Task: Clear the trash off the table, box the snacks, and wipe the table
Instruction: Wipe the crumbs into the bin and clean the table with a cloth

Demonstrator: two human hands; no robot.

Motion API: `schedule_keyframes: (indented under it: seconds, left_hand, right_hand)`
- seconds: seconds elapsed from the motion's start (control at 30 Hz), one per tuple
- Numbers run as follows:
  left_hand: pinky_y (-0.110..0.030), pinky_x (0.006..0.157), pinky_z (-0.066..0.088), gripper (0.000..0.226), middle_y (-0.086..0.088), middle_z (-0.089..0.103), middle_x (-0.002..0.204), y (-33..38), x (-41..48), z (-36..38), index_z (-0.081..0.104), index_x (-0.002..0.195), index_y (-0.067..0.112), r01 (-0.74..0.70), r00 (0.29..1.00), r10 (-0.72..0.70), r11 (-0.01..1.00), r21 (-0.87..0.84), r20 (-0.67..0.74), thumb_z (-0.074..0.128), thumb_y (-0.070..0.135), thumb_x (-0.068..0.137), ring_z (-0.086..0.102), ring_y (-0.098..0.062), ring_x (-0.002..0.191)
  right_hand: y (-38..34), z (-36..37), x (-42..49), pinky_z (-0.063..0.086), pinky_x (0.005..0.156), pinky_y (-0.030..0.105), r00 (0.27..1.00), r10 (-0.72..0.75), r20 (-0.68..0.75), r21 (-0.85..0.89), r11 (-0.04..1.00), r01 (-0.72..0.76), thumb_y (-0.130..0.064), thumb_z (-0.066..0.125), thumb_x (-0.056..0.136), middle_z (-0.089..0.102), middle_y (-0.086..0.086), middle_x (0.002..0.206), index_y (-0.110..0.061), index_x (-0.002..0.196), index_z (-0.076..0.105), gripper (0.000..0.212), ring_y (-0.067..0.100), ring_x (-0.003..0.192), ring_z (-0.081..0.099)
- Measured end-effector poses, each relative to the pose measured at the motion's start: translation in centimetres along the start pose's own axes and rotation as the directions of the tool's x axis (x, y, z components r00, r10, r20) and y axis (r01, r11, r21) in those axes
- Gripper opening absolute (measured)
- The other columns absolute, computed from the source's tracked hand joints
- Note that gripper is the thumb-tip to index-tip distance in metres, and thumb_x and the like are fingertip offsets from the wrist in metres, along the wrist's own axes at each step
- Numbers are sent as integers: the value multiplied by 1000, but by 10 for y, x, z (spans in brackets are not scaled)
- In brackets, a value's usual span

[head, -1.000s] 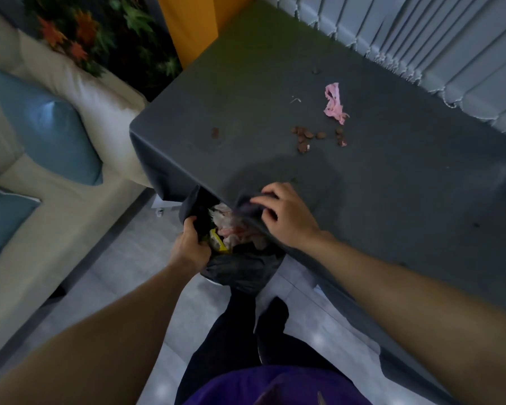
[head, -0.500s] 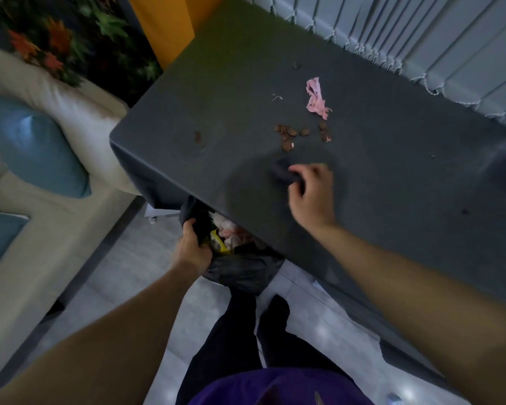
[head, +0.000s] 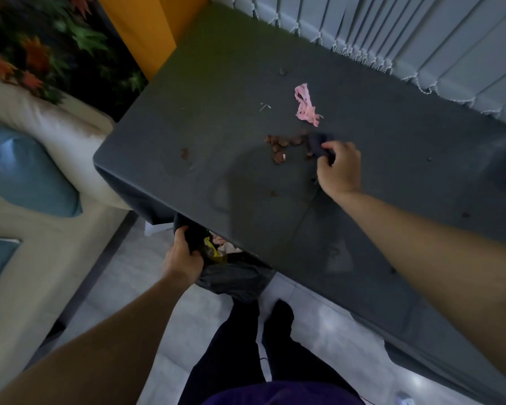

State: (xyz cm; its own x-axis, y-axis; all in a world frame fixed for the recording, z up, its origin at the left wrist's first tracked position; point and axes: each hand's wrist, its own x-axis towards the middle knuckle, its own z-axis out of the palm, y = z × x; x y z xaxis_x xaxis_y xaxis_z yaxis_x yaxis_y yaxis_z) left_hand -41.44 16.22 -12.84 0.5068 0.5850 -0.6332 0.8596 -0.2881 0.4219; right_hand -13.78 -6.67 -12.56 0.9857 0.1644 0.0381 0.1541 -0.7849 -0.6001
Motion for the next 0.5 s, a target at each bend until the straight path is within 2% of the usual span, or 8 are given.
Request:
schedule_keyframes:
  seconds: [0.07,0.1,0.2,0.27,0.3,0.37,0.43,0.5]
  left_hand:
    - [-52,93,53,74,-15,56,127,-1,7,-2,27,148,26,-9,1000,9,1000,-2,14,48,-1,82,55,-37,114]
    - [-53,94,53,73,-14,56,127,-1,11,-3,28,147,25,-14,1000,14,1000,2,19,49,-1,81,55,-36,114]
    - [-53,93,53,71,-13,56,125,-2,19,-6,30,146,24,-30,999,30,999,11,25,49,-1,83,55,-33,111]
    - [-52,93,54,69,-12,56,124,-1,23,-9,31,145,24,-39,999,39,999,4,32,49,-2,83,55,-31,110]
    - [-52,93,54,69,-11,56,124,0,25,-10,32,145,23,-40,998,39,999,1,39,49,-3,84,54,-30,109]
    - [-51,93,54,67,-10,56,123,-1,30,-12,33,144,23,-40,998,40,999,0,51,49,-4,84,54,-29,109]
    - [-52,92,54,67,-9,57,122,-2,35,-13,32,143,23,-40,998,40,999,6,54,49,-3,83,55,-29,109]
    - [-53,91,54,68,-9,57,123,-3,39,-13,32,142,24,-42,997,42,999,0,62,48,-2,82,55,-31,109]
  right_hand:
    - [1,0,3,36,89,22,998,-54,-26,44,997,55,-11,52,83,61,13,108,-12,105,69,27,32,105,54]
    - [1,0,10,37,89,23,996,-41,-83,48,998,45,-10,52,83,62,14,107,-10,104,68,27,31,104,54]
    - [-1,2,42,38,99,33,955,145,-259,108,987,-120,-7,50,86,58,20,118,-6,116,64,34,35,111,53]
    - [-4,5,63,37,106,35,963,191,-189,82,981,-178,-9,52,91,55,21,127,-7,127,60,37,35,119,52]
    - [-6,7,70,37,106,36,981,150,-120,35,989,-147,-9,53,91,57,20,128,-8,129,61,38,36,120,53]
    - [-13,14,72,41,106,38,1000,-28,-6,-31,999,27,-8,54,89,62,18,124,-8,125,66,38,36,116,56]
    - [-22,20,59,45,101,38,977,-188,103,0,982,189,-10,54,84,67,12,117,-11,117,71,37,31,110,59]
    - [-27,22,45,46,94,32,951,-251,183,70,968,242,-14,56,81,68,3,107,-15,105,74,30,22,102,59]
